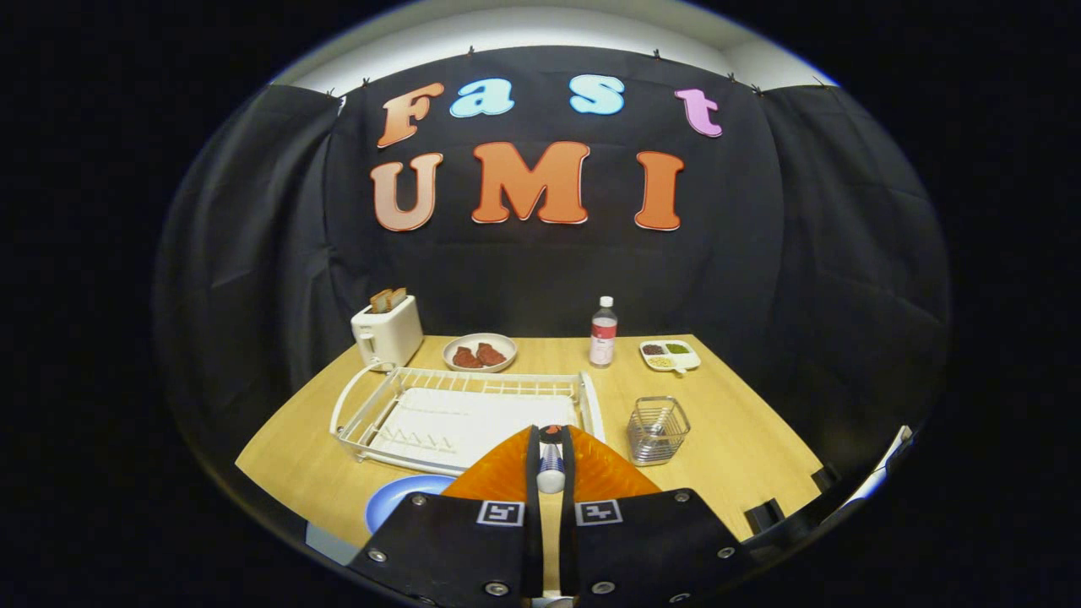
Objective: Take the plate from the dish rack, then take the spoon from the basket and place it into the plate.
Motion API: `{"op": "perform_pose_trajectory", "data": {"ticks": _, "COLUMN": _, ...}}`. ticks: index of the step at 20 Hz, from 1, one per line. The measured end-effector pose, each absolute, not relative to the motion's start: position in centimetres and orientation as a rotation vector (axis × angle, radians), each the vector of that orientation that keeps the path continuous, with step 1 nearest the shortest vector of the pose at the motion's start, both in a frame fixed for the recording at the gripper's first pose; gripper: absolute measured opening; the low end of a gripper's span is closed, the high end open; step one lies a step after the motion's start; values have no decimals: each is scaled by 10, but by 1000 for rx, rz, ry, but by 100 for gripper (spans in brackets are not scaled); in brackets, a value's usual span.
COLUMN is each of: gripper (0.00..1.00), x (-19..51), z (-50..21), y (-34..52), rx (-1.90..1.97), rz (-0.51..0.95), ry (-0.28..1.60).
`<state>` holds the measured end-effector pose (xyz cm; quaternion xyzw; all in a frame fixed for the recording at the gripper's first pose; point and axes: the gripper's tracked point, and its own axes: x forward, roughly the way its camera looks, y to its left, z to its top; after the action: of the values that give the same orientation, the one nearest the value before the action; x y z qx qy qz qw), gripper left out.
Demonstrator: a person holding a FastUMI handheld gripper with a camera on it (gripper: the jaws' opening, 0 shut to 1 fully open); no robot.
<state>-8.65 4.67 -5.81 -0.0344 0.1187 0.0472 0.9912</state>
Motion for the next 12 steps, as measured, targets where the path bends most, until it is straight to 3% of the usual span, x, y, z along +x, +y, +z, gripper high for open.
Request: {"op": "perform_pose_trajectory", "data": {"ticks": 12, "gripper": 8, "x": -113, "z": -134, "y": 155, "rx": -94, "rz": 351, "ry": 358}}
